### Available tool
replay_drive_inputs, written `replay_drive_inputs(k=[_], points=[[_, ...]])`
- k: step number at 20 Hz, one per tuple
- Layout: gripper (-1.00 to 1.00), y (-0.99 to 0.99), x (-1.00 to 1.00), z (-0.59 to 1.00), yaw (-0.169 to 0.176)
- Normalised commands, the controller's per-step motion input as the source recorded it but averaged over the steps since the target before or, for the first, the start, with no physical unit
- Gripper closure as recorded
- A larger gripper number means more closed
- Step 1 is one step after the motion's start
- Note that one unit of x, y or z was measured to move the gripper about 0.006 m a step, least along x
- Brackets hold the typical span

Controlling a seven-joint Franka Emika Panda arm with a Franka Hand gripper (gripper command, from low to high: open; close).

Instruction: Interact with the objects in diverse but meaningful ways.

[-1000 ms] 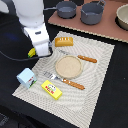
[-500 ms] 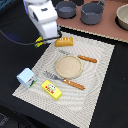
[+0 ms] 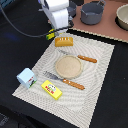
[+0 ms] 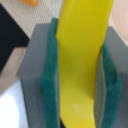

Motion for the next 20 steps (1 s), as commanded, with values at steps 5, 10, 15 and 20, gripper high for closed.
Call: replay_drive_inputs(k=[5, 10, 15, 20], points=[[1.00, 0.39, 0.78, 0.35, -0.095], [1.00, 0.38, 0.82, 0.29, -0.081], [1.00, 0.33, 0.84, 0.17, -0.075], [1.00, 0.32, 0.89, 0.18, -0.068]])
